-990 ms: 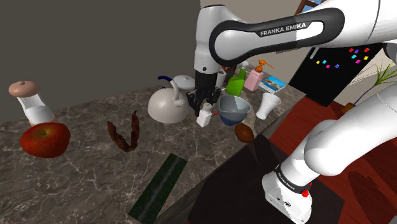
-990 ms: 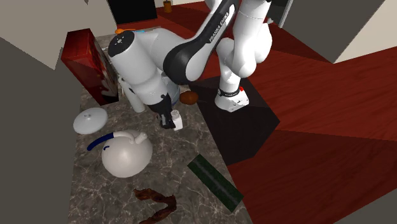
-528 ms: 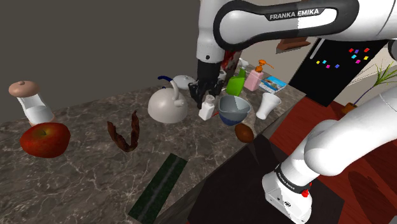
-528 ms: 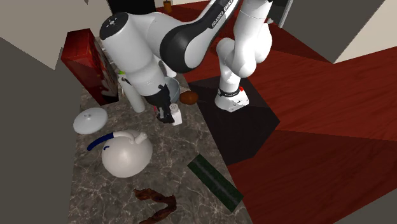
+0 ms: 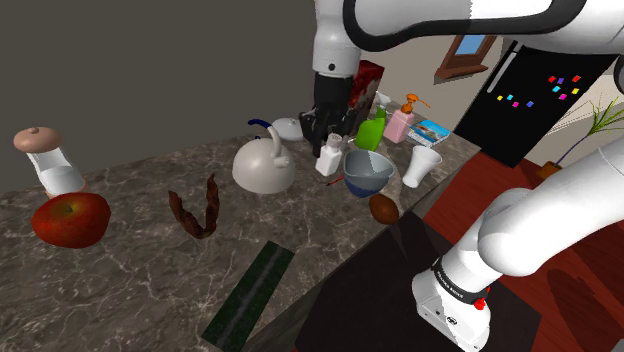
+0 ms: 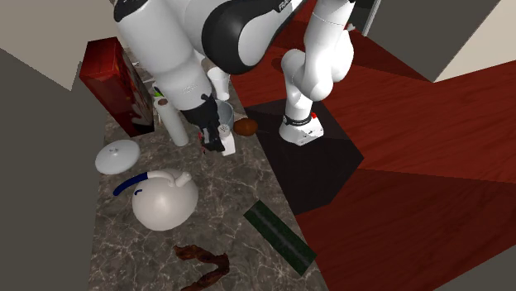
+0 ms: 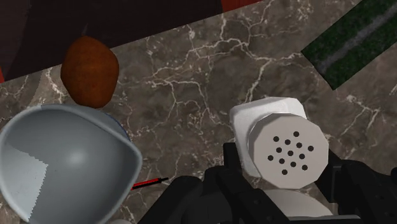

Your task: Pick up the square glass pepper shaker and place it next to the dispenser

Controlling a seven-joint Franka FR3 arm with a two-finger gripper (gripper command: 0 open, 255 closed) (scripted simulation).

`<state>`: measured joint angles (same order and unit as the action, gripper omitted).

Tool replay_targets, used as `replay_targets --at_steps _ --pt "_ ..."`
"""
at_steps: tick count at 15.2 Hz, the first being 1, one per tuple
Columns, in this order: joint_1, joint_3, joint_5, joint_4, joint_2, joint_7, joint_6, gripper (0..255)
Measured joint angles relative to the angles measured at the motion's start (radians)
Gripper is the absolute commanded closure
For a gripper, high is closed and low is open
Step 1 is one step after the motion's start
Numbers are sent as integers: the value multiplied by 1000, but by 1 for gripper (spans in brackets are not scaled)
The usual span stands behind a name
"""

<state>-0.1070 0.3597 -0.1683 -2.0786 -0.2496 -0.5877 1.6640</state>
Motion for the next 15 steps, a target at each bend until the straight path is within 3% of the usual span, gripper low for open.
replay_targets --at_steps 15 --pt "6 -11 8 212 8 -18 -204 255"
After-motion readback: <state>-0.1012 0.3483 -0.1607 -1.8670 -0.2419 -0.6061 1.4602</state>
